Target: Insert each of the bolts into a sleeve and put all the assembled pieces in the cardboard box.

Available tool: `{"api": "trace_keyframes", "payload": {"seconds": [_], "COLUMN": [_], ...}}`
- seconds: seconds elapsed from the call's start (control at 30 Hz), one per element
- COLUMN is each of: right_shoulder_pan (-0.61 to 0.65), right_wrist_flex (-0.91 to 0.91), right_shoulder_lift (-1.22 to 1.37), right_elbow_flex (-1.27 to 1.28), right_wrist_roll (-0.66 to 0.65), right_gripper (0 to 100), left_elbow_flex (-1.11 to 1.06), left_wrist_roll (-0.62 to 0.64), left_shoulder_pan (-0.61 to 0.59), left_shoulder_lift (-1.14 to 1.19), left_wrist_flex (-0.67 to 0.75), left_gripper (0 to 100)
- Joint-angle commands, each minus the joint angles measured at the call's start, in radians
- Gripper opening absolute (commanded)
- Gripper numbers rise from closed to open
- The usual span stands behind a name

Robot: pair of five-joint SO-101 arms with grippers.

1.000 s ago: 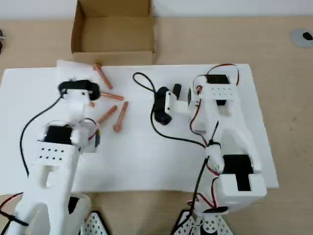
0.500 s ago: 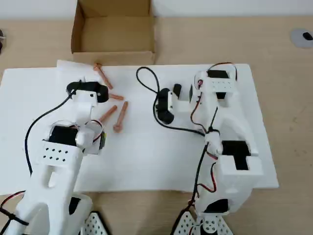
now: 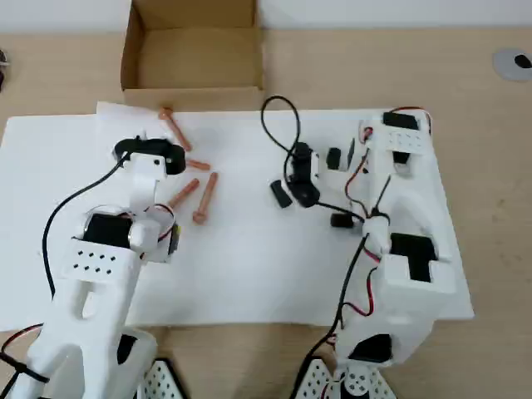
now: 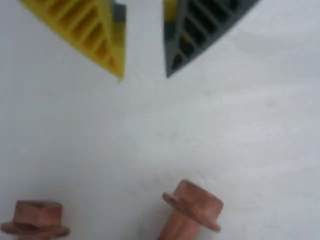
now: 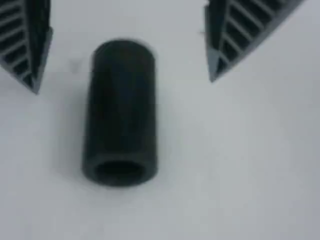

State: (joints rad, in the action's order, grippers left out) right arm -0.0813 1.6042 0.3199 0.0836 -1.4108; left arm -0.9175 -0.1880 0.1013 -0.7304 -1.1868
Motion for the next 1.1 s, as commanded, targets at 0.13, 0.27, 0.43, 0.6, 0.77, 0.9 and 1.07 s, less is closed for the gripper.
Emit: {"api": "trace_keyframes", "payload": {"seconds": [0.13, 0.27, 0.43, 0.6, 0.77, 0.9, 1.07], "right_shoulder_pan": [-0.004, 0.005, 0.005, 0.005, 0.007, 0.001, -0.001], "right_wrist_flex": [0.011, 0.006, -0.044, -0.123, -0.166, -0.170, -0.170], "right_shoulder_lift": [-0.002, -0.002, -0.002, -0.004, -0.004, -0.005, -0.008], "right_elbow_flex": [-0.013, 0.016, 0.059, 0.101, 0.101, 0.101, 0.099], "right_wrist_roll": [-0.012, -0.011, 0.023, 0.083, 0.132, 0.135, 0.155], "right_gripper": [26.0, 26.0, 26.0, 26.0, 25.8, 25.7, 21.0], "left_elbow_flex": [0.014, 0.014, 0.014, 0.014, 0.014, 0.014, 0.014], "left_wrist_roll": [-0.006, -0.006, -0.006, -0.006, -0.006, -0.006, -0.006], "left_shoulder_pan": [0.005, 0.005, 0.005, 0.005, 0.005, 0.005, 0.005], "left_shoulder_lift": [-0.005, -0.005, -0.005, -0.005, -0.005, -0.005, -0.005], "left_wrist_flex": [-0.003, -0.005, -0.005, -0.005, -0.005, -0.005, -0.005], "left_gripper": [7, 7, 7, 7, 7, 7, 7]}}
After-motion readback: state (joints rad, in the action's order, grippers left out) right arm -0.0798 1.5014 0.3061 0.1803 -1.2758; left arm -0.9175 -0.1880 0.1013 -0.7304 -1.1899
